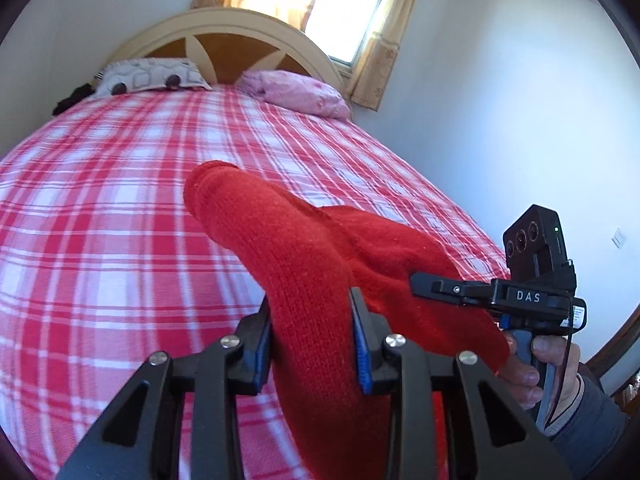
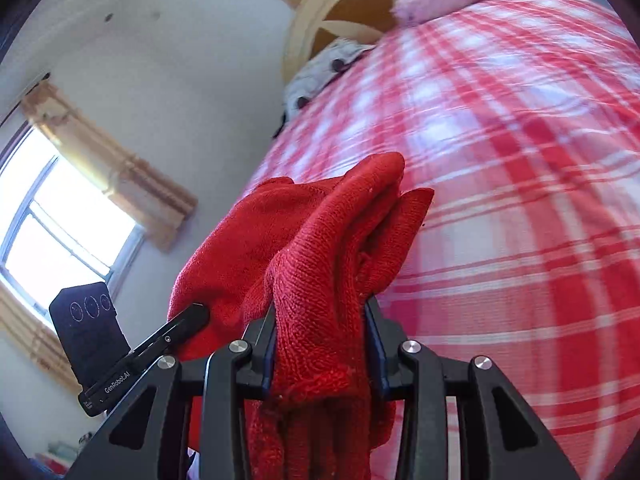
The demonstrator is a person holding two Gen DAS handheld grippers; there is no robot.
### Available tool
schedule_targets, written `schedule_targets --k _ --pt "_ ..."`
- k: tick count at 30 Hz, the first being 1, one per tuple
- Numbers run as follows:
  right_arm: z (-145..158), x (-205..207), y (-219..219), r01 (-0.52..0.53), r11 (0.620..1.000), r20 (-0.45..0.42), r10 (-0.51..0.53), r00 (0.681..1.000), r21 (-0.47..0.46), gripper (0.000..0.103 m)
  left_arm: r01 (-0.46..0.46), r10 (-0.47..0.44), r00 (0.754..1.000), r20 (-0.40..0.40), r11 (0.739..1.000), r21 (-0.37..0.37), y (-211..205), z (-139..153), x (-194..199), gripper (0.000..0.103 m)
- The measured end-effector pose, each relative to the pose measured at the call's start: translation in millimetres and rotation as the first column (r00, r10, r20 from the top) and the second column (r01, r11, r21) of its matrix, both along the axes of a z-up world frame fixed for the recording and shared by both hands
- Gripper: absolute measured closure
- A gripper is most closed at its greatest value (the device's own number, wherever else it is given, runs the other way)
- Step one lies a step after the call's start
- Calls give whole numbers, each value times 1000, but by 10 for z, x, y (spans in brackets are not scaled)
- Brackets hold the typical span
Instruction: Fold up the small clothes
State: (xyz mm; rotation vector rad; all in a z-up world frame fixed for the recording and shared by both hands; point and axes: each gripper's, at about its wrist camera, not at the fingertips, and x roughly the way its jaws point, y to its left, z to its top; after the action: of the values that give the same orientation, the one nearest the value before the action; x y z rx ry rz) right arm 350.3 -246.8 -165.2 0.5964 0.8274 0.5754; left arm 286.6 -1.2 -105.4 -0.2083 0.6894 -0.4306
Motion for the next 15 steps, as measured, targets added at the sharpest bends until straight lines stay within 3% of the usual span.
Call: schedule_targets --k 8,15 --pt "115 -24 1064 -159 987 30 159 987 19 66 -151 150 988 45 988 38 796 85 -425 69" --pt "27 -79 1872 -252 968 29 253 967 -15 66 -263 260 964 46 964 50 1346 -61 -677 69"
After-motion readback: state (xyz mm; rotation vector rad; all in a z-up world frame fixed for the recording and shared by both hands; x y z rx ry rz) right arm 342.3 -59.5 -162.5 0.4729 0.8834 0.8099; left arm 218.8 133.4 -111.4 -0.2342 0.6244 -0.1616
